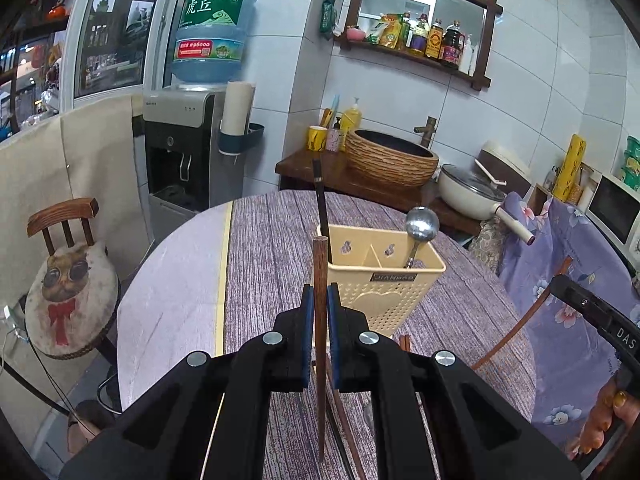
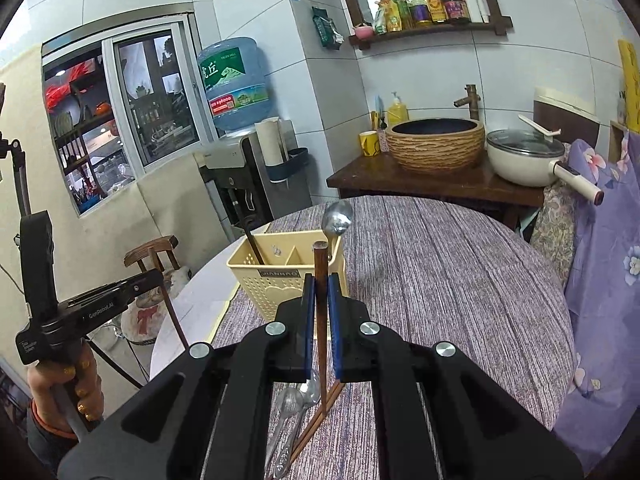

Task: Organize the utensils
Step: 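Lift the chopsticks in both grippers toward the cream holder, then lower the chopsticks into the holder and open both grippers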

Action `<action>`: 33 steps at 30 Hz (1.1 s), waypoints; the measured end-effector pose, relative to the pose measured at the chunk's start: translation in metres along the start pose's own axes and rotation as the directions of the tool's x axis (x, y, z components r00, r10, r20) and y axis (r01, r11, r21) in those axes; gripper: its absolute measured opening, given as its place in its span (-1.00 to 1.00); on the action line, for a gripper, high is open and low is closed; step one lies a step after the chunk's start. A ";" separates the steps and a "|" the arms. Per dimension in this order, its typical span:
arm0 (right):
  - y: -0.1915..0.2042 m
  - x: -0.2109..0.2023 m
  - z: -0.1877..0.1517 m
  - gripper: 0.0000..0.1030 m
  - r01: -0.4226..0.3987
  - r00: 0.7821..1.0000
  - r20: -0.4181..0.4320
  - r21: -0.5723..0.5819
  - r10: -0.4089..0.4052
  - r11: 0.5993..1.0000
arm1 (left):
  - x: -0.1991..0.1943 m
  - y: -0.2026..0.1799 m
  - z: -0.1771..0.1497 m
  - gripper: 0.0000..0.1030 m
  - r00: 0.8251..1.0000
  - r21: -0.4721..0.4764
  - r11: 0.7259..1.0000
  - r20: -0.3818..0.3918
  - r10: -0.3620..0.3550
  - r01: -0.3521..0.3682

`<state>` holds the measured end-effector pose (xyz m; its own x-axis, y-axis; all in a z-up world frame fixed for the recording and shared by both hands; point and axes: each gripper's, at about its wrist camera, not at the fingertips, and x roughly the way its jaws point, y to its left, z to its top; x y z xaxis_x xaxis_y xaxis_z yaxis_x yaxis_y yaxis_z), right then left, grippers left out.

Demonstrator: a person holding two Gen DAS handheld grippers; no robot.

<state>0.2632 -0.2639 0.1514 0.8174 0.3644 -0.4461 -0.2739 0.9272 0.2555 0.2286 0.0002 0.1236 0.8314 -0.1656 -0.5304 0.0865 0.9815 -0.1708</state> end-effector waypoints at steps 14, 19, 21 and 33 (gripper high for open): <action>0.038 -0.010 0.119 -0.86 0.015 0.996 0.088 -0.089 -0.007 0.996 | -0.039 -0.025 0.107 -0.85 0.988 0.029 0.999 0.148 -0.033 0.028; 0.052 -0.006 0.165 -0.86 0.055 0.986 0.162 -0.091 -0.040 0.994 | -0.037 -0.031 0.145 -0.85 0.977 -0.011 1.000 0.212 -0.010 0.012; 0.054 0.005 0.169 -0.86 0.054 0.987 0.157 -0.074 -0.042 0.996 | -0.027 -0.032 0.150 -0.85 0.976 -0.026 1.000 0.220 0.008 -0.003; 0.037 0.097 0.104 -0.85 0.082 0.996 0.020 -0.036 -0.082 0.996 | 0.057 -0.021 0.092 -0.85 0.993 -0.055 0.996 0.093 0.070 -0.065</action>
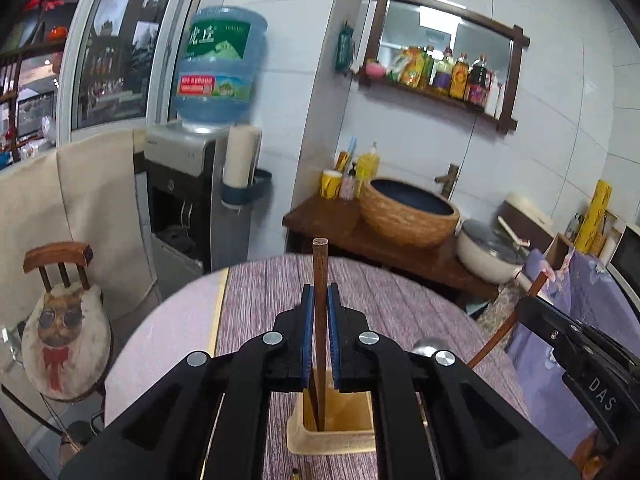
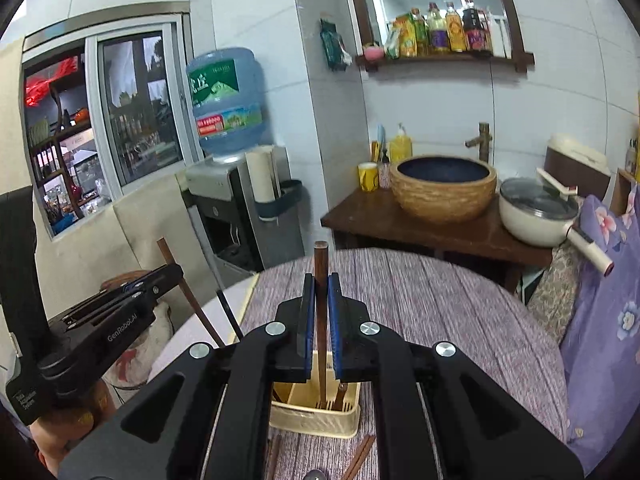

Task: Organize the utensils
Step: 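Lower the chopsticks into the holder and open both grippers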

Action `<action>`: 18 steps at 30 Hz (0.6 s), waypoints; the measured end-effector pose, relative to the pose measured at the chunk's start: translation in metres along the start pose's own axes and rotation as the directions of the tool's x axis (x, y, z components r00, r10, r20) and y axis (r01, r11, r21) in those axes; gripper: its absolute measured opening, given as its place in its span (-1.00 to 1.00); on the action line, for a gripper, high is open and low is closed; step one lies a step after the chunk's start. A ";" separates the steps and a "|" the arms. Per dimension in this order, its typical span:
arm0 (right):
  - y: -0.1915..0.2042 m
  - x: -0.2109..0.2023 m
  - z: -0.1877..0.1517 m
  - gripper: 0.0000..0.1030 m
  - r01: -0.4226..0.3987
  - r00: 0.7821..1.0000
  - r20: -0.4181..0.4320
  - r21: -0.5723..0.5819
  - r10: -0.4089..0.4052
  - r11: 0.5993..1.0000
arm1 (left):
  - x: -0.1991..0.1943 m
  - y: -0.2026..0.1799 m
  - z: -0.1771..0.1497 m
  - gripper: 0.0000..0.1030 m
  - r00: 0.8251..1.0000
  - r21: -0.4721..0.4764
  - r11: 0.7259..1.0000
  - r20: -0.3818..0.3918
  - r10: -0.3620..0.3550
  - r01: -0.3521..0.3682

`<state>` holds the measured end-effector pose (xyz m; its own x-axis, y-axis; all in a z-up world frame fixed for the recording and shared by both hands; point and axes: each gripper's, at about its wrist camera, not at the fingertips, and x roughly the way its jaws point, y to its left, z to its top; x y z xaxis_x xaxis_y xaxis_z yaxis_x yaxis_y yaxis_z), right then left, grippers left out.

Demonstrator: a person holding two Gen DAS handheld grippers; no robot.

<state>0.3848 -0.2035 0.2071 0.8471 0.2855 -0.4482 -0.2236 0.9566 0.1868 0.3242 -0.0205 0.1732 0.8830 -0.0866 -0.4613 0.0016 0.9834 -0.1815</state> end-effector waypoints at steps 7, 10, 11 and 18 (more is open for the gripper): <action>-0.013 0.023 -0.025 -0.85 0.005 0.999 -0.041 0.032 -0.003 0.999 | 0.018 0.002 -0.027 -0.85 0.998 0.012 1.000 -0.057 0.013 -0.013; -0.015 0.023 -0.027 -0.85 0.013 0.999 -0.034 0.037 -0.012 0.999 | 0.023 0.003 -0.034 -0.85 0.997 0.011 1.000 -0.073 0.009 -0.008; -0.016 0.023 -0.028 -0.85 0.012 0.999 -0.033 0.037 -0.011 0.999 | 0.023 0.003 -0.035 -0.85 0.998 0.020 1.000 -0.061 0.019 -0.018; -0.018 0.018 -0.035 -0.76 -0.009 1.000 -0.009 0.038 0.010 0.999 | 0.017 0.003 -0.035 -0.74 0.999 0.021 1.000 -0.054 0.003 -0.002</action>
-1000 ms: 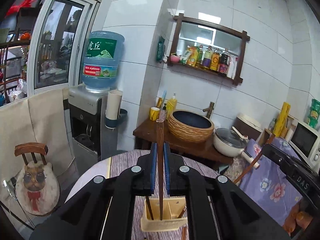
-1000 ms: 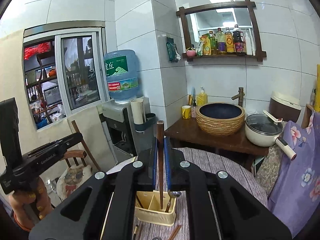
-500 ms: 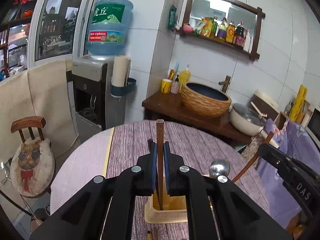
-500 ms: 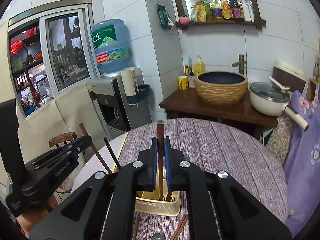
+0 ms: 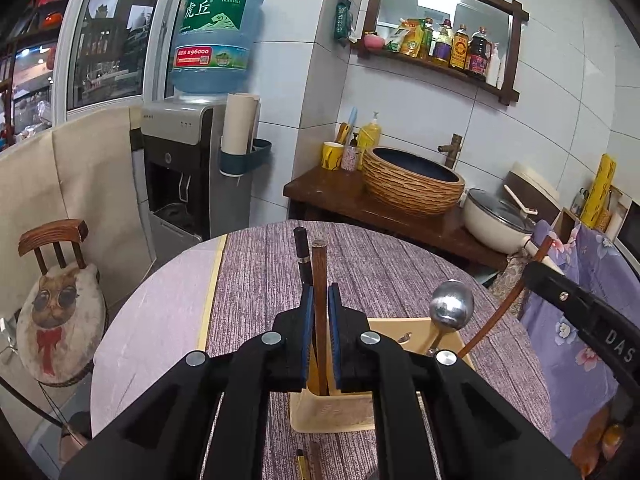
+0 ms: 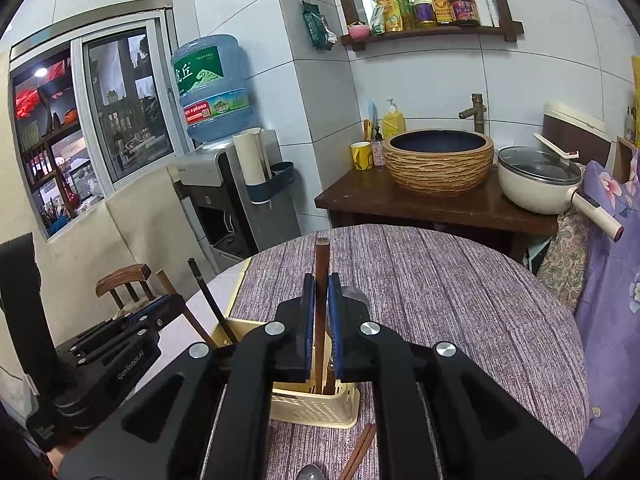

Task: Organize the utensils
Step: 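Lower the chopsticks into the holder and open both grippers, then move both open tools back over the remaining utensils on the table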

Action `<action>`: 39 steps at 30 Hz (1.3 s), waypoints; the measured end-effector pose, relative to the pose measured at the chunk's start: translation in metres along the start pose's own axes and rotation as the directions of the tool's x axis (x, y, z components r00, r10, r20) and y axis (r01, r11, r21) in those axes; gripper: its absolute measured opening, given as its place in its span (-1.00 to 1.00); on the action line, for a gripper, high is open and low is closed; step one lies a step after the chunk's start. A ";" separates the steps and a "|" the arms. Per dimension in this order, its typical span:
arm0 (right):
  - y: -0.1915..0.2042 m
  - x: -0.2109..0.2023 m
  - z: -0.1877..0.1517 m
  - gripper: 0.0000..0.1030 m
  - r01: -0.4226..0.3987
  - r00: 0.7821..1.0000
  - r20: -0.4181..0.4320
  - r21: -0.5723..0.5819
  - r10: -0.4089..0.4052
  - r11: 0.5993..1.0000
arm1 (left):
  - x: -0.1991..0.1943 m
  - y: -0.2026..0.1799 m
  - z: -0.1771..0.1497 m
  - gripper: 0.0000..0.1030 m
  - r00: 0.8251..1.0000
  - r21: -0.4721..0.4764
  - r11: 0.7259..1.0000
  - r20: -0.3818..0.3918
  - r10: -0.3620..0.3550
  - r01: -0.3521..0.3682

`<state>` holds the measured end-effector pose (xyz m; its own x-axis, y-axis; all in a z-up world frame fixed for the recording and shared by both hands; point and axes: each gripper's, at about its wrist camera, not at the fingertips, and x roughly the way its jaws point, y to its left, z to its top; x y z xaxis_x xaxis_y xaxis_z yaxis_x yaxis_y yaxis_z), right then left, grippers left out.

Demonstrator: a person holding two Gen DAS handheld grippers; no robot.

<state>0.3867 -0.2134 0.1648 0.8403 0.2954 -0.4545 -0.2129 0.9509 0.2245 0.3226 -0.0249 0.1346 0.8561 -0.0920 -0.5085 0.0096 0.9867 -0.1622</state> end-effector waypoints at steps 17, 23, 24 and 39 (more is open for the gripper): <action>0.005 -0.065 -0.092 0.74 0.100 0.991 0.097 -0.138 -0.087 0.985 | -0.052 0.028 -0.078 0.76 1.000 0.005 1.000 0.012 0.021 -0.021; -0.004 -0.055 -0.152 0.84 0.144 0.989 -0.007 -0.147 -0.146 0.979 | -0.041 0.032 -0.125 0.85 0.996 0.053 0.997 -0.075 0.055 -0.051; -0.006 -0.053 -0.162 0.84 0.146 0.988 -0.026 -0.139 -0.151 0.980 | -0.040 0.034 -0.133 0.85 0.995 0.052 0.997 -0.085 0.052 -0.048; -0.024 -0.011 -0.229 0.84 0.191 0.932 -0.293 -0.097 -0.211 0.977 | -0.022 0.046 -0.184 0.85 0.970 0.089 0.992 -0.215 0.111 -0.094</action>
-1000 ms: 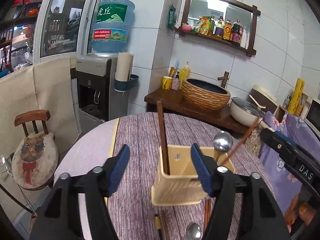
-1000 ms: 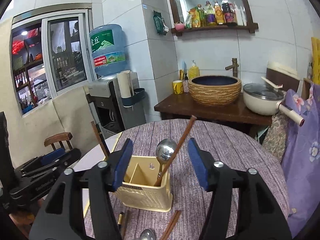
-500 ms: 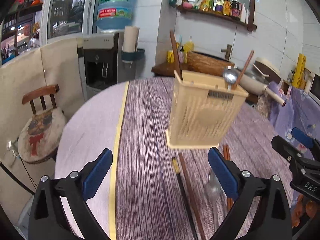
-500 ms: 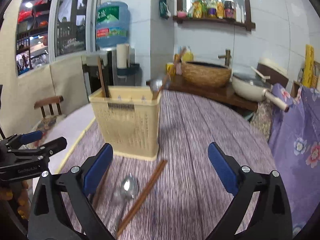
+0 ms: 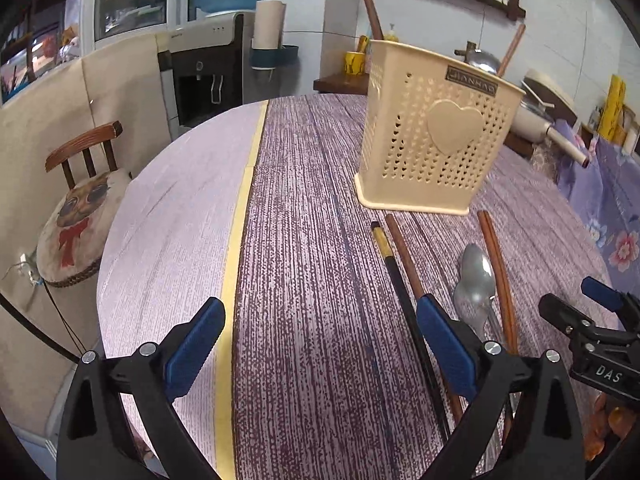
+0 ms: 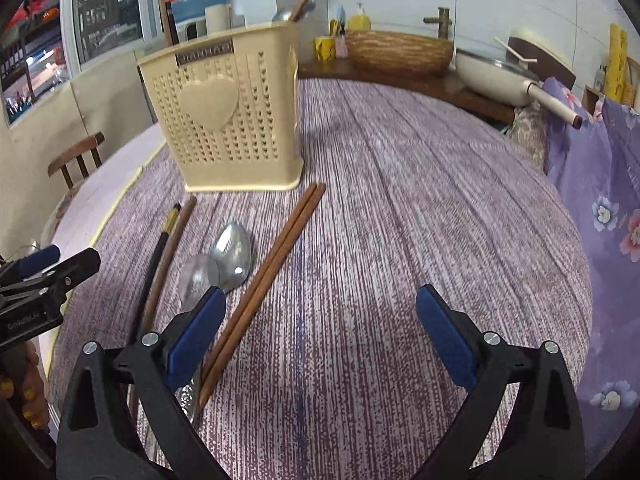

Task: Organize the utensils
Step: 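Move both open tools back over the remaining utensils on the table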

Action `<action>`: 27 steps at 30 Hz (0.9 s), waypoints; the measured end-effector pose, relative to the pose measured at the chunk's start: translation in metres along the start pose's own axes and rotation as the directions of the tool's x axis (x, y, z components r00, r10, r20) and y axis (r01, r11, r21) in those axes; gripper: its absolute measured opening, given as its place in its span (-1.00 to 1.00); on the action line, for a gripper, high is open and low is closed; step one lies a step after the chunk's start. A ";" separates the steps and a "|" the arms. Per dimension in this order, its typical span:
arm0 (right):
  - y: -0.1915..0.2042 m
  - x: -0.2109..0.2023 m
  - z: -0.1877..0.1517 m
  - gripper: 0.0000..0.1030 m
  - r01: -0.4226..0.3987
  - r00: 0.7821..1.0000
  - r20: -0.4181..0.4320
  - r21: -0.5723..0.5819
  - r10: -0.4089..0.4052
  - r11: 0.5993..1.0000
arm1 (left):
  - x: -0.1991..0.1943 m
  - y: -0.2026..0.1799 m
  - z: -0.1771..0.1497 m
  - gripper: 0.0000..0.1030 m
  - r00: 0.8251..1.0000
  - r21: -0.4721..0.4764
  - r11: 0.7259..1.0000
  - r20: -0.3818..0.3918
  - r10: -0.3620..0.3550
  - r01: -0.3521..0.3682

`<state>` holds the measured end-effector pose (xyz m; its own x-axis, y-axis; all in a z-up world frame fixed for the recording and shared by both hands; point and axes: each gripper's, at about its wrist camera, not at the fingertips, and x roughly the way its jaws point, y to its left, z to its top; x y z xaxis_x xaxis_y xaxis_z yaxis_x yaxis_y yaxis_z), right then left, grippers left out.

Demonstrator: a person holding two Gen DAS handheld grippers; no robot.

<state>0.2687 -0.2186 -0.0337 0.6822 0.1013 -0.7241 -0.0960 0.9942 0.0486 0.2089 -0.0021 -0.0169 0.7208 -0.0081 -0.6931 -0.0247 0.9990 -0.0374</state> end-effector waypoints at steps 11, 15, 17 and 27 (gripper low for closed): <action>0.013 0.024 -0.001 0.84 0.033 0.996 -0.080 -0.029 -0.036 0.999 | -0.001 -0.006 -0.005 0.79 1.000 0.010 1.000 -0.013 -0.006 0.006; 0.007 0.024 -0.002 0.83 0.062 0.993 -0.094 -0.049 -0.066 0.997 | 0.001 -0.008 -0.006 0.79 1.000 0.013 1.000 -0.021 -0.005 0.006; -0.002 0.020 -0.003 0.83 0.077 0.992 -0.099 -0.039 -0.081 0.996 | 0.001 -0.008 -0.006 0.79 1.000 0.016 1.000 -0.021 -0.006 0.006; -0.029 0.016 -0.003 0.53 0.043 0.995 -0.096 0.083 -0.035 0.996 | 0.007 -0.018 -0.005 0.27 0.998 0.020 0.999 -0.053 -0.035 0.037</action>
<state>0.2807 -0.2463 -0.0489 0.6125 0.0622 -0.7880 -0.0061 0.9972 0.0740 0.2110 -0.0204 -0.0247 0.6835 -0.0458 -0.7285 0.0157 0.9987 -0.0480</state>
